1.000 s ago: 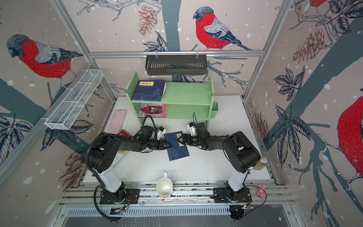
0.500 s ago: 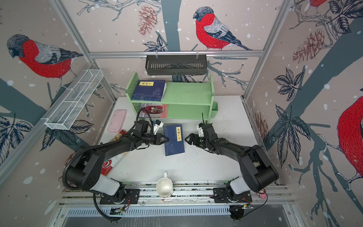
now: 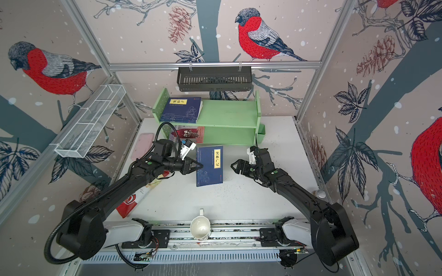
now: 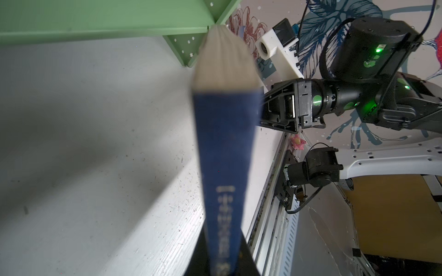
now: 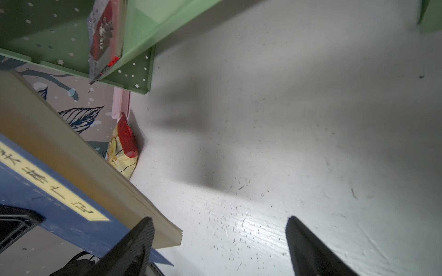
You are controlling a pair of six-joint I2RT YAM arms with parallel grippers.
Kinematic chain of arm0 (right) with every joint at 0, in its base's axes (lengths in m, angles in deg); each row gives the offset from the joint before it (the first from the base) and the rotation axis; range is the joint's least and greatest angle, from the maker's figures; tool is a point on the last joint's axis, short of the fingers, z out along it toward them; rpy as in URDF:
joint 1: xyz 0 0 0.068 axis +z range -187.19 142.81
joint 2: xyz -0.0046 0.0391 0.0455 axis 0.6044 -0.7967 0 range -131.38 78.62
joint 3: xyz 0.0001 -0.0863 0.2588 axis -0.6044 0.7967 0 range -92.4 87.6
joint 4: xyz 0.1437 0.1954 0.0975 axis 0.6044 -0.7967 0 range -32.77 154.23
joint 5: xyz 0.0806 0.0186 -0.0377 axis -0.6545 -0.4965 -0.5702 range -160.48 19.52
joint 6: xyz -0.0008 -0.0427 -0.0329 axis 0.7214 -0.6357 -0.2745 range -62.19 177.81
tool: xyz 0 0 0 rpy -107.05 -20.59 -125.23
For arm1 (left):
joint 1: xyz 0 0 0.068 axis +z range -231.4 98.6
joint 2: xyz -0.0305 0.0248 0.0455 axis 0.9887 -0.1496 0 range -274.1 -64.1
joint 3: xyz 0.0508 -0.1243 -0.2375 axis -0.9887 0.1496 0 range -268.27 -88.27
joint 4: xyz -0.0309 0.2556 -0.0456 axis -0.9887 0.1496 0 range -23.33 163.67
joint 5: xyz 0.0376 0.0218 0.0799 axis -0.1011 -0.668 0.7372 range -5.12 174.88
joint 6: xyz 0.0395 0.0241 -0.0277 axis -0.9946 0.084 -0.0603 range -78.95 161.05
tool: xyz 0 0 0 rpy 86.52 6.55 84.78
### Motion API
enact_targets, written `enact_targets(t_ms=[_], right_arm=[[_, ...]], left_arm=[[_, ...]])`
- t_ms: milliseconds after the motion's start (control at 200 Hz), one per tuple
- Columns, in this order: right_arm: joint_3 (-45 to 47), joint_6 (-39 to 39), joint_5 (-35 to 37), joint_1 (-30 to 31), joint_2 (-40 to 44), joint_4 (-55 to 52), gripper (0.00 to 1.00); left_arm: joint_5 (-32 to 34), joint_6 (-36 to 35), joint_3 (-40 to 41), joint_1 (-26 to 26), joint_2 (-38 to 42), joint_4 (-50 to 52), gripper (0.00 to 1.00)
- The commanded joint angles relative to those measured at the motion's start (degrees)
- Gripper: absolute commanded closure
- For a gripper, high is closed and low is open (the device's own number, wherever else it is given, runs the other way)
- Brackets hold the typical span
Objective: Stacking books/files
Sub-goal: Pick up the book at the center of the table.
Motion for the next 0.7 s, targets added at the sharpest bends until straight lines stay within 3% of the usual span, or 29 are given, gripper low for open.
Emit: enact_targets(t_ms=[0, 165, 380, 535, 695], right_arm=[[-0.95, -0.54, 1.54, -0.01, 3.98, -3.57, 0.11], [-2.56, 0.74, 1.91, 0.43, 12.52, -5.08, 0.11], [-9.12, 3.65, 2.21, 0.98, 20.01, -2.36, 0.09], [-16.37, 4.78, -0.11, 4.00, 16.63, 1.05, 0.08], [-23.98, 3.90, -1.20, 10.45, 9.34, 5.78, 0.07]], left_arm=[[-5.34, -3.93, -3.29, 0.07, 1.42, 5.34, 1.00], [-5.90, -2.83, -10.33, 0.06, 5.82, 4.68, 1.00], [1.06, 9.03, -22.17, 0.37, 5.79, -5.05, 1.00], [3.98, 21.05, -26.60, 2.88, 4.77, -15.80, 1.00], [3.64, 38.21, -22.57, 10.33, 5.51, -31.12, 1.00]])
